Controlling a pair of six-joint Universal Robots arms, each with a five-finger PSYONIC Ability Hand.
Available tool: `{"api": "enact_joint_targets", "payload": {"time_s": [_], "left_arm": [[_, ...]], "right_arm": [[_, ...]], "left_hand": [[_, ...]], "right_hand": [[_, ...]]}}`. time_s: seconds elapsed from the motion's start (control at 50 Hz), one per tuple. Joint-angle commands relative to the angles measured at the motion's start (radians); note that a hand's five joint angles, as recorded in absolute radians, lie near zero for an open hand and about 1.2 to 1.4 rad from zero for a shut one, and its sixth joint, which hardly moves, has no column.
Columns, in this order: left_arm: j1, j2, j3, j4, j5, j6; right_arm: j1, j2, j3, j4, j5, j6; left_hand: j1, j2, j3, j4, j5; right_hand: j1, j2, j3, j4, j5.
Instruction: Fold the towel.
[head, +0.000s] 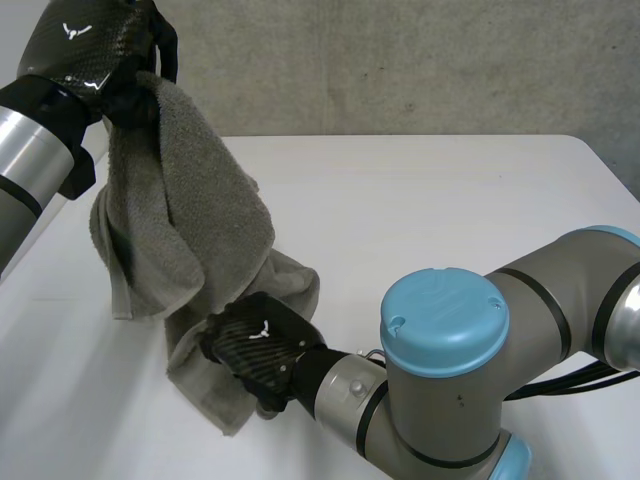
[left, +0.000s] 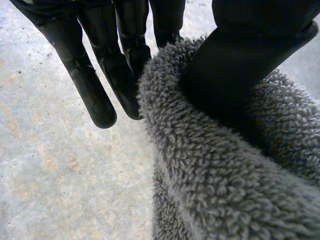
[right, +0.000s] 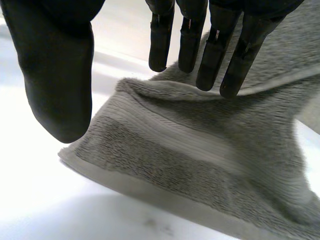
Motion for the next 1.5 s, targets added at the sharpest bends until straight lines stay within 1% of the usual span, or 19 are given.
{"api": "enact_joint_targets", "payload": {"time_s": [0.02, 0.12, 0.3, 0.46, 0.56, 0.6, 0.62, 0.66, 0.74, 0.82, 1.12, 1.22, 1.26, 1.3, 1.5], "left_arm": [[-0.002, -0.001, 0.003, 0.0, -0.001, -0.02], [-0.005, -0.004, -0.001, 0.002, -0.003, -0.022], [-0.005, -0.004, -0.007, 0.002, -0.015, -0.02], [-0.005, -0.004, -0.005, 0.002, -0.015, -0.02], [-0.005, -0.002, -0.007, 0.002, -0.015, -0.022], [-0.005, -0.002, -0.008, 0.002, -0.015, -0.022], [-0.005, -0.002, -0.008, 0.002, -0.015, -0.022], [-0.005, -0.002, -0.01, 0.002, -0.015, -0.023], [-0.005, -0.002, -0.013, 0.003, -0.015, -0.023], [-0.005, -0.002, -0.016, 0.003, -0.015, -0.023], [-0.005, -0.004, -0.017, 0.003, -0.014, -0.025], [-0.005, -0.004, -0.019, 0.003, -0.014, -0.028], [-0.005, -0.004, -0.019, 0.003, -0.014, -0.028], [-0.005, -0.004, -0.019, 0.003, -0.014, -0.028], [-0.005, -0.005, -0.019, 0.003, -0.014, -0.029]], "right_arm": [[0.005, 0.026, -0.012, 0.001, -0.039, 0.006], [0.025, 0.073, -0.033, 0.001, -0.037, -0.006], [0.065, 0.11, -0.037, -0.014, -0.031, -0.024], [0.108, 0.138, -0.035, -0.06, -0.017, -0.104], [0.118, 0.161, -0.043, -0.074, 0.012, -0.133], [0.126, 0.177, -0.055, -0.084, 0.043, -0.151], [0.126, 0.177, -0.055, -0.085, 0.043, -0.152], [0.128, 0.19, -0.06, -0.086, 0.067, -0.178], [0.128, 0.193, -0.063, -0.092, 0.079, -0.193], [0.128, 0.202, -0.069, -0.103, 0.08, -0.198], [0.128, 0.233, -0.09, -0.104, 0.078, -0.202], [0.128, 0.24, -0.099, -0.104, 0.08, -0.204], [0.128, 0.242, -0.106, -0.104, 0.08, -0.202], [0.128, 0.242, -0.107, -0.106, 0.08, -0.202], [0.128, 0.256, -0.129, -0.104, 0.08, -0.201]], "left_hand": [[0.208, 0.178, 0.18, 0.179, 0.203], [0.208, 0.178, 0.18, 0.179, 0.203], [0.208, 0.178, 0.18, 0.179, 0.203], [0.208, 0.178, 0.18, 0.179, 0.203], [0.208, 0.178, 0.18, 0.179, 0.203], [0.208, 0.178, 0.18, 0.179, 0.203], [0.208, 0.178, 0.18, 0.179, 0.203], [0.208, 0.178, 0.18, 0.179, 0.203], [0.208, 0.178, 0.18, 0.179, 0.203], [0.208, 0.178, 0.18, 0.179, 0.203], [0.208, 0.178, 0.18, 0.179, 0.203], [0.208, 0.178, 0.18, 0.179, 0.203], [0.208, 0.178, 0.18, 0.179, 0.203], [0.208, 0.178, 0.18, 0.179, 0.203], [0.208, 0.178, 0.18, 0.179, 0.203]], "right_hand": [[-0.028, -0.043, -0.037, -0.039, -0.015], [-0.122, -0.137, -0.13, -0.132, -0.108], [-0.122, -0.137, -0.131, -0.132, -0.108], [-0.098, -0.114, -0.107, -0.109, -0.085], [-0.072, -0.088, -0.081, -0.083, -0.059], [-0.04, -0.055, -0.049, -0.051, -0.026], [-0.039, -0.055, -0.048, -0.05, -0.026], [0.06, 0.044, 0.051, 0.049, 0.073], [0.096, 0.08, 0.087, 0.085, 0.109], [0.166, 0.15, 0.157, 0.155, 0.179], [0.19, 0.174, 0.181, 0.179, 0.203], [0.257, 0.241, 0.248, 0.246, 0.27], [0.35, 0.335, 0.342, 0.34, 0.364], [0.392, 0.376, 0.383, 0.381, 0.405], [0.416, 0.4, 0.407, 0.405, 0.429]]}}
